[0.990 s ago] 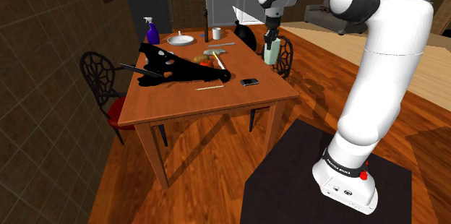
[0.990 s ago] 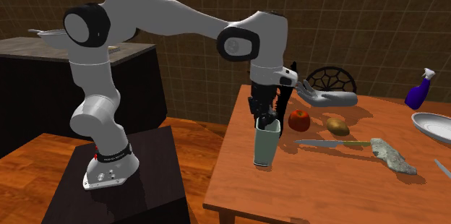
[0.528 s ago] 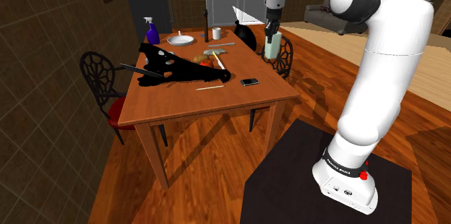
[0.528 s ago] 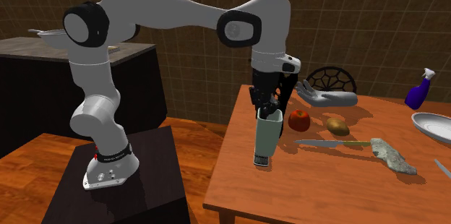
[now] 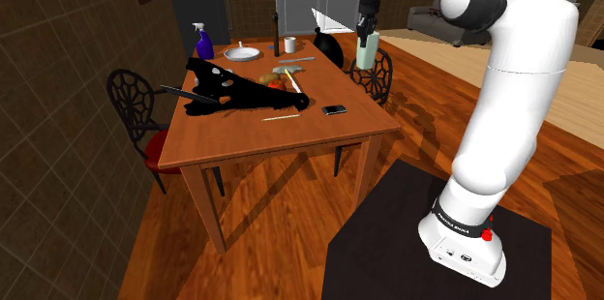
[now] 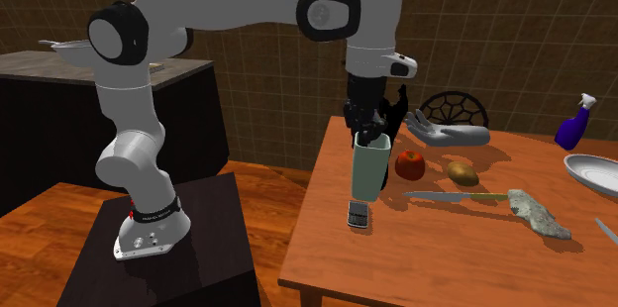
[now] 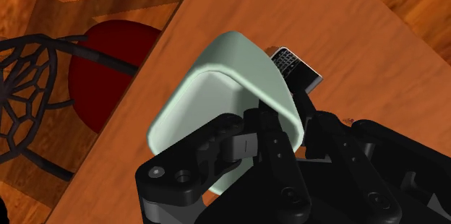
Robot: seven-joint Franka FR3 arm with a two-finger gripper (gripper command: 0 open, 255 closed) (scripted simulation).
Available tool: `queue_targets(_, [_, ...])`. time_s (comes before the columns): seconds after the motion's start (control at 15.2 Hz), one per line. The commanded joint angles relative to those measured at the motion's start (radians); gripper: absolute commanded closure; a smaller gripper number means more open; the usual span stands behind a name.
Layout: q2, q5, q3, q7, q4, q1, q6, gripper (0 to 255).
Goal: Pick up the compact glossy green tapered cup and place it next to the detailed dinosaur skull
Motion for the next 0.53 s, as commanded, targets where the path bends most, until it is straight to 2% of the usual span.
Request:
queue_targets(0.0, [0.003, 0.001, 0.0, 0.001, 0.029, 0.0, -0.026, 255])
queue_targets(0.46, [0.032, 0.013, -0.003, -0.007, 0.162, -0.012, -0.133, 255])
